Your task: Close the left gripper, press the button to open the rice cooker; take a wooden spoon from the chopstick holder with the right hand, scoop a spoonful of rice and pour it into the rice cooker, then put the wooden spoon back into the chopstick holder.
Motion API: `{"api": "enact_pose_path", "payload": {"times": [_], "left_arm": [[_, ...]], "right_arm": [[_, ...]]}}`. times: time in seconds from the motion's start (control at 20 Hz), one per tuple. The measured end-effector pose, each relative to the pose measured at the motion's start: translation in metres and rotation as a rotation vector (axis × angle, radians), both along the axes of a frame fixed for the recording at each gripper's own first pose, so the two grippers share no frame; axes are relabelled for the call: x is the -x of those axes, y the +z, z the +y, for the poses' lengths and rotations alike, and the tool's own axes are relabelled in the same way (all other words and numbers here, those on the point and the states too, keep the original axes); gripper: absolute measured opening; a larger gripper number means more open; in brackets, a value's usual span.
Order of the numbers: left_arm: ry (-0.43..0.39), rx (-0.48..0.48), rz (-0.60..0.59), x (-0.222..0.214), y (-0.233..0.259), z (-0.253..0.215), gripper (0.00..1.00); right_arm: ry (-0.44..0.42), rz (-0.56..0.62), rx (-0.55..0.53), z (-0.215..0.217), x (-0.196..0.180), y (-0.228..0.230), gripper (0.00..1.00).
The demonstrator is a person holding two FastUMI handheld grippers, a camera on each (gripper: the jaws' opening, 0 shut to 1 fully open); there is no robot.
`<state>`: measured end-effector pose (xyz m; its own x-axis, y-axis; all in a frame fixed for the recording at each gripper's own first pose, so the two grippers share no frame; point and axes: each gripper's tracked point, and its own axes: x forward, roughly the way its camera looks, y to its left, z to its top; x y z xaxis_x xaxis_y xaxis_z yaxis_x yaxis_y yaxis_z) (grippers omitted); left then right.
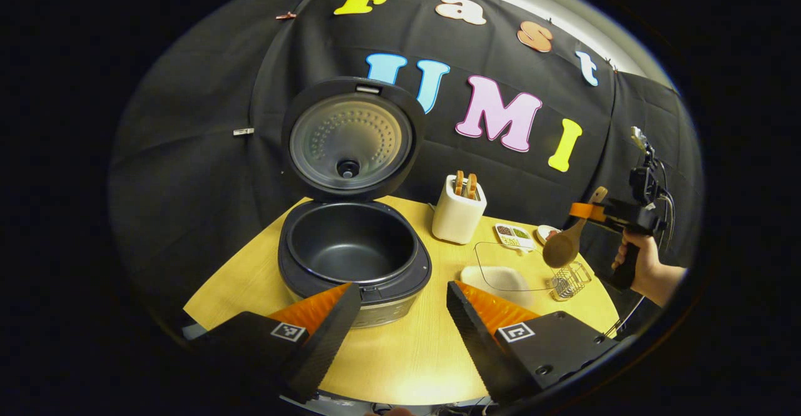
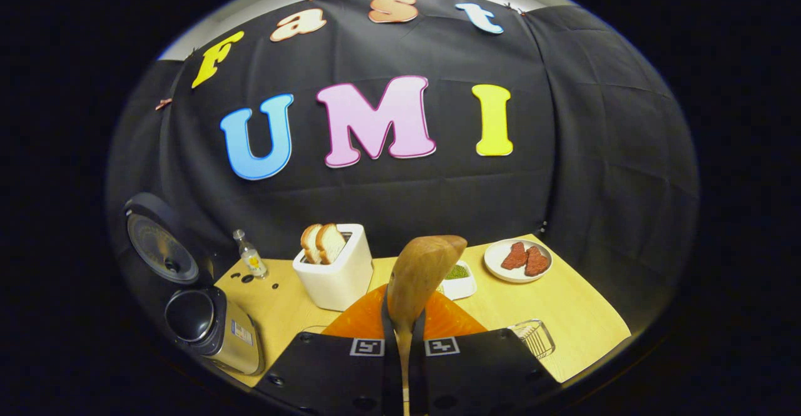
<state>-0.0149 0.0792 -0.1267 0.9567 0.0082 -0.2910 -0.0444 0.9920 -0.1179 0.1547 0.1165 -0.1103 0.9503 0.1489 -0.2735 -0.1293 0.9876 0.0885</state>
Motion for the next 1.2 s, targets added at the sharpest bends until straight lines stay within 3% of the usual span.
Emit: {"api": "enact_pose_path", "payload": {"times": [0.35,0.6,0.9,1.2], "left_arm": [[-0.001,-0.054,0.1,0.019,-0.052,0.003,0.96],[-0.014,-0.038,0.138,0.025,-0.071,-0.005,0.96],[-0.032,-0.059,0.14,0.025,-0.074,-0.01,0.96],[-0.029,-0.033,0.137,0.029,-0.073,-0.012,0.96]], "right_arm": [[0.073,0.038,0.113,0.028,-0.015,-0.071,0.08],[0.021,0.0,0.179,0.033,-0.018,-0.098,0.09],[0.055,0.099,0.052,0.077,0.013,-0.117,0.09],[0.016,0.231,-0.16,0.094,0.025,-0.124,0.09]]}}
